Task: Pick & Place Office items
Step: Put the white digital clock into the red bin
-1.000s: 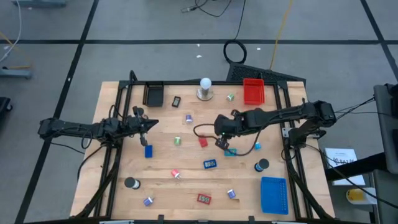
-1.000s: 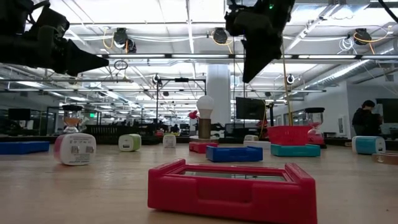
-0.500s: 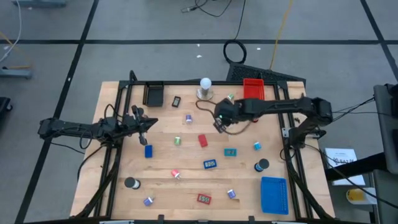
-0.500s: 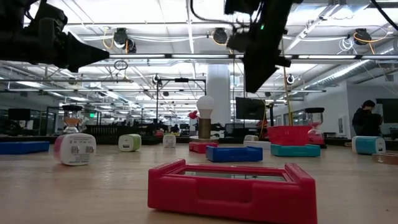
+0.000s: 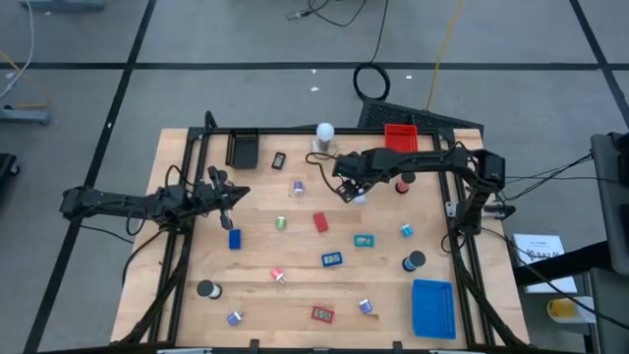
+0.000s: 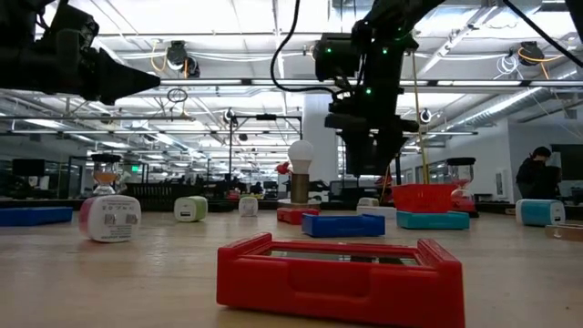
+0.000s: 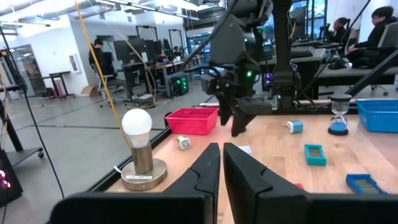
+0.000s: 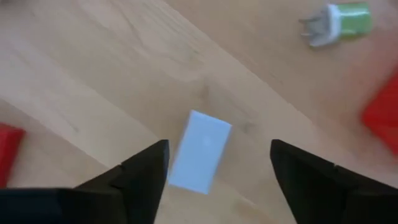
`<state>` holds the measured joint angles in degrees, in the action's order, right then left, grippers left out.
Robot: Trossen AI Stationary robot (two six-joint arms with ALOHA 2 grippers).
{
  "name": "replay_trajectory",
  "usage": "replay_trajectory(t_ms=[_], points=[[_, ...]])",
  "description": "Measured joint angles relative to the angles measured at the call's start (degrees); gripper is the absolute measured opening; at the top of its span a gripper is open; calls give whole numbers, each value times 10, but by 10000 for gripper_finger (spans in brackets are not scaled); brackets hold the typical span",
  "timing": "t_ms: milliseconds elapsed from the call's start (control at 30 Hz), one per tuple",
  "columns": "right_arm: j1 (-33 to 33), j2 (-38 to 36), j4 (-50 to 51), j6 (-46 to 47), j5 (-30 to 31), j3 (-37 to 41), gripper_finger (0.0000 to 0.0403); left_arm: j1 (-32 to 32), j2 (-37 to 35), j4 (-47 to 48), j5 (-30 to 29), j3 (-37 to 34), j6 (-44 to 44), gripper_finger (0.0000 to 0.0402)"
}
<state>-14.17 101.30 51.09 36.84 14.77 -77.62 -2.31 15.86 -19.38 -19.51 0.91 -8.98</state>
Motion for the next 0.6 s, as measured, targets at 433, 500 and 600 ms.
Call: replay_trajectory(t_ms=[433, 500, 600], points=[[-5, 0, -70, 4, -44, 63, 289, 0, 0, 3, 0, 0, 16, 30], [-8, 0, -89, 2, -45, 79, 291, 0, 0, 3, 0, 0, 16, 30], [-11, 0, -121, -1, -46, 100, 290, 0, 0, 3, 0, 0, 14, 30]])
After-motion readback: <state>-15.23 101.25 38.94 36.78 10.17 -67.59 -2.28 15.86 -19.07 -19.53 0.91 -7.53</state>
